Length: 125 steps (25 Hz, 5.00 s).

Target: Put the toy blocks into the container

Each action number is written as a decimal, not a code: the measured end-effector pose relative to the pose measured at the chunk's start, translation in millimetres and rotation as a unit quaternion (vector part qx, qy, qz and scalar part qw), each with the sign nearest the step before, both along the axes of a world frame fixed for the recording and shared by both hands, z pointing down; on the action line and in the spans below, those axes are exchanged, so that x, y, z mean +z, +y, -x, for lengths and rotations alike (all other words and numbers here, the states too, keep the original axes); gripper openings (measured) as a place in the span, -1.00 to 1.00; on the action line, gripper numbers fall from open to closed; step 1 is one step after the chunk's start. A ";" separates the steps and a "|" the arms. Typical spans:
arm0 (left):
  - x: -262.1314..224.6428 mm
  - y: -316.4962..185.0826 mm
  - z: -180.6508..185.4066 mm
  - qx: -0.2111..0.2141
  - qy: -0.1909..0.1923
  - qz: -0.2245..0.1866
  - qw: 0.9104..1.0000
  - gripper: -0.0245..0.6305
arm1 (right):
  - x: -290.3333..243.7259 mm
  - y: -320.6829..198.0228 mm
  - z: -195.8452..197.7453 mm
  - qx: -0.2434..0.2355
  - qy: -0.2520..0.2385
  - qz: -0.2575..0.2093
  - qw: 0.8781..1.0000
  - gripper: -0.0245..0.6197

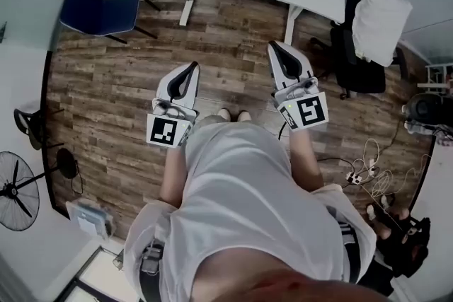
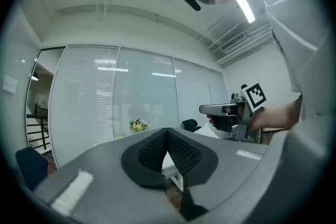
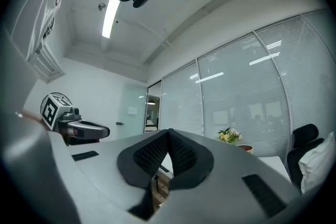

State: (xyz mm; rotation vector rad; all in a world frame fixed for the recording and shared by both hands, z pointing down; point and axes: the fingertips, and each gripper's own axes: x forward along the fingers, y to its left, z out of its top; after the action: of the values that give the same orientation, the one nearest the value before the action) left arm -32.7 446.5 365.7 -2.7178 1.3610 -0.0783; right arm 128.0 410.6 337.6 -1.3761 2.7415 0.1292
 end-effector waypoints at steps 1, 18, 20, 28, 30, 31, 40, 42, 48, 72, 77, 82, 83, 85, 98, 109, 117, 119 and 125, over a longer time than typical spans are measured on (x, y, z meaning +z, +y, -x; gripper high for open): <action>0.3 -2.0 1.8 -0.005 -0.003 -0.002 1.000 -0.93 | 4.0 -2.6 -2.6 0.001 -0.003 0.006 1.000 -0.92; 31.0 -98.1 36.3 -0.066 0.008 0.020 0.998 -0.93 | 53.9 -96.0 17.8 -0.038 0.017 0.059 0.997 -0.92; 28.4 -129.5 46.4 -0.073 0.016 0.013 0.997 -0.93 | 50.8 -126.7 30.0 -0.045 0.022 0.049 0.998 -0.92; 15.4 -253.9 94.1 -0.085 0.029 -0.007 0.996 -0.93 | 35.9 -254.3 75.3 -0.052 0.042 0.028 0.997 -0.92; 12.9 -282.2 98.4 -0.082 0.024 -0.011 0.996 -0.93 | 34.0 -283.5 83.7 -0.054 0.047 0.024 0.997 -0.92; 11.0 -295.9 100.0 -0.083 0.025 -0.014 0.996 -0.93 | 33.6 -297.8 87.6 -0.056 0.050 0.023 0.997 -0.92; 21.4 -406.7 114.3 -0.128 0.023 -0.010 0.991 -0.93 | 55.6 -432.4 114.0 -0.098 0.066 0.027 0.993 -0.92; 25.2 -434.1 119.8 -0.152 0.022 -0.013 0.988 -0.93 | 67.5 -469.2 118.1 -0.113 0.062 0.031 0.991 -0.92; 41.7 -507.6 154.1 -0.236 0.024 -0.024 0.971 -0.93 | 122.2 -577.0 147.5 -0.160 0.081 0.052 0.982 -0.92; 36.4 -557.4 249.4 -0.289 0.050 -0.014 0.956 -0.93 | 452.1 -599.3 335.9 -0.275 0.453 0.299 0.794 -0.44; 36.2 -566.8 255.1 -0.278 0.033 -0.013 0.960 -0.93 | 434.1 -601.3 333.8 -0.290 0.413 0.291 0.813 -0.48; 44.3 -588.8 237.0 -0.253 0.033 -0.010 0.967 -0.93 | 372.2 -619.9 309.9 -0.275 0.275 0.264 0.882 -0.48; 45.7 -593.6 230.5 -0.242 0.033 -0.009 0.970 -0.93 | 353.5 -626.6 298.2 -0.262 0.242 0.257 0.898 -0.48; 49.3 -601.6 217.8 -0.220 0.032 -0.005 0.975 -0.93 | 314.8 -638.9 267.0 -0.230 0.180 0.240 0.926 -0.48; 74.9 -633.5 161.8 -0.161 0.030 0.011 0.986 -0.93 | 193.5 -688.9 -64.7 0.082 0.079 0.160 0.980 -0.48; 160.1 -651.6 164.2 -0.175 -0.056 0.067 0.981 -0.87 | 179.0 -718.8 -197.9 0.203 0.150 0.171 0.953 -0.48; 322.3 -682.1 170.8 -0.142 -0.145 0.219 0.954 -0.21 | 176.1 -722.9 -210.8 0.220 0.176 0.195 0.940 -0.47; 354.3 -685.9 174.5 -0.141 -0.157 0.263 0.942 -0.20 | 191.3 -732.3 -220.8 0.222 0.200 0.226 0.927 -0.47; 393.6 -693.6 184.2 -0.143 -0.169 0.313 0.923 -0.20 | 233.9 -750.3 -244.2 0.216 0.208 0.313 0.901 -0.44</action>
State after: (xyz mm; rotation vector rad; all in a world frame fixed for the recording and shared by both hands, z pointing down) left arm -216.9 -247.1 759.3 -2.7094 1.8405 -1.1302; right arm 372.2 -339.8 571.4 -2.3592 2.8712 -0.5525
